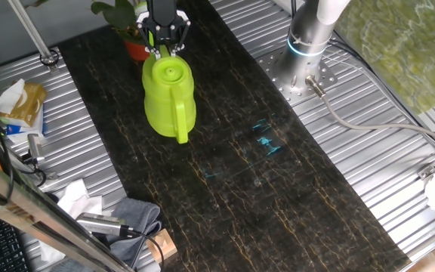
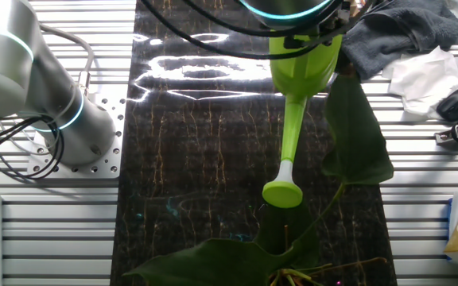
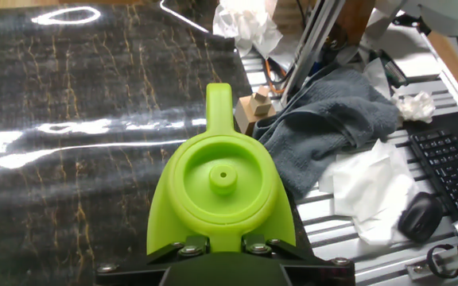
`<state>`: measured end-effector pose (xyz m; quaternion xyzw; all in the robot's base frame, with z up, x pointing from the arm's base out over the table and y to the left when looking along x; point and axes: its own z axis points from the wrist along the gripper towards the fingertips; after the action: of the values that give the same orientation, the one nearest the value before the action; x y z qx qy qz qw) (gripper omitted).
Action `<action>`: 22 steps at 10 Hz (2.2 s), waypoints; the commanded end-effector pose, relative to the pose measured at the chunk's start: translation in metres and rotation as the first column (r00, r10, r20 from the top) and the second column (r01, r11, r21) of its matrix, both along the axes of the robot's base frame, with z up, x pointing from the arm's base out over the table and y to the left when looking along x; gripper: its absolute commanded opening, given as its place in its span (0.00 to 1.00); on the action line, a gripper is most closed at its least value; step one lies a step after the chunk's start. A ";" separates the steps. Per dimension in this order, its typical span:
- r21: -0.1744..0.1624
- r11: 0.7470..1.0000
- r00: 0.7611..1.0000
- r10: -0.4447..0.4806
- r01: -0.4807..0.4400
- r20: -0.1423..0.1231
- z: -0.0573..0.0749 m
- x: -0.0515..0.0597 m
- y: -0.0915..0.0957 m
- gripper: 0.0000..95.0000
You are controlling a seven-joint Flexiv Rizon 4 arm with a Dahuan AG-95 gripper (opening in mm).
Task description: Water the plant
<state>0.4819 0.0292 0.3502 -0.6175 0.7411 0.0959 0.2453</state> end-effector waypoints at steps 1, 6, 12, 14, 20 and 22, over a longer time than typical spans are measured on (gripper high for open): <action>-0.029 0.999 1.000 -0.014 0.013 -0.019 -0.001 0.000 0.000 0.00; -0.153 0.987 0.997 -0.051 0.041 -0.064 -0.002 0.000 0.003 0.00; -0.265 0.963 0.987 -0.087 0.050 -0.132 -0.009 0.007 0.013 0.00; -0.296 0.954 0.986 -0.088 0.042 -0.144 -0.013 0.011 0.018 0.00; -0.318 0.947 0.984 -0.093 0.041 -0.152 -0.028 0.021 0.037 0.00; -0.322 0.946 0.984 -0.090 0.036 -0.155 -0.032 0.023 0.043 0.00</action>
<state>0.5063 0.0738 0.3158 -0.6151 0.7839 0.0192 0.0822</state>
